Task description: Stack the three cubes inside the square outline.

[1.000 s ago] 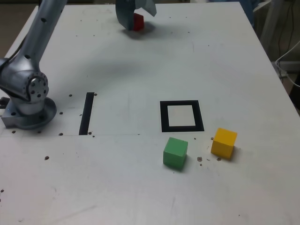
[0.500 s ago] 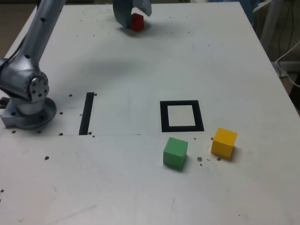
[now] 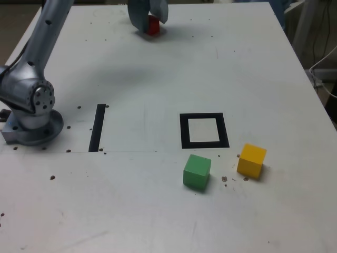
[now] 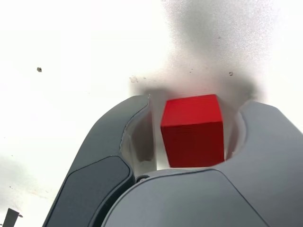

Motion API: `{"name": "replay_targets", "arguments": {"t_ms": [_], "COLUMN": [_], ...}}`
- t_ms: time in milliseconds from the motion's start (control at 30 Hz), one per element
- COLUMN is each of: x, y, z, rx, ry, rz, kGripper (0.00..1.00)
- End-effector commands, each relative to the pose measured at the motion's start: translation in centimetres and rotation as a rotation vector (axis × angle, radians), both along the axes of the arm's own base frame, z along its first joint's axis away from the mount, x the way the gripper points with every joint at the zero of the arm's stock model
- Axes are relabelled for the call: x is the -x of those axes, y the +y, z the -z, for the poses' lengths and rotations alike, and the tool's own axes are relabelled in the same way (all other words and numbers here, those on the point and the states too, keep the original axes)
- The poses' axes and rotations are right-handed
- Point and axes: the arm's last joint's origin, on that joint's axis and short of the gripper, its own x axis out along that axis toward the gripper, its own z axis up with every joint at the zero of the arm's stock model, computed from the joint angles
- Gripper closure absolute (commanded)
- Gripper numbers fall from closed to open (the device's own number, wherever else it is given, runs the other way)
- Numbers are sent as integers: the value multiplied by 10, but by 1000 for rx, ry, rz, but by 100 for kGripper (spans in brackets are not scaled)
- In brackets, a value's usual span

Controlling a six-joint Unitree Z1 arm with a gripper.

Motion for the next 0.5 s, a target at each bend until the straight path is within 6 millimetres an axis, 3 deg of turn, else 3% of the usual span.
{"name": "replay_targets", "arguments": {"t_ms": [0,133,467], "x": [2,2,-2], "y": [-1,-2,-4], "z": [-3,-4,-7], "rx": [2,8,-1], "ry": [1,-1,-8], "rz": [2,10,63], "kGripper": [46,48,70]}}
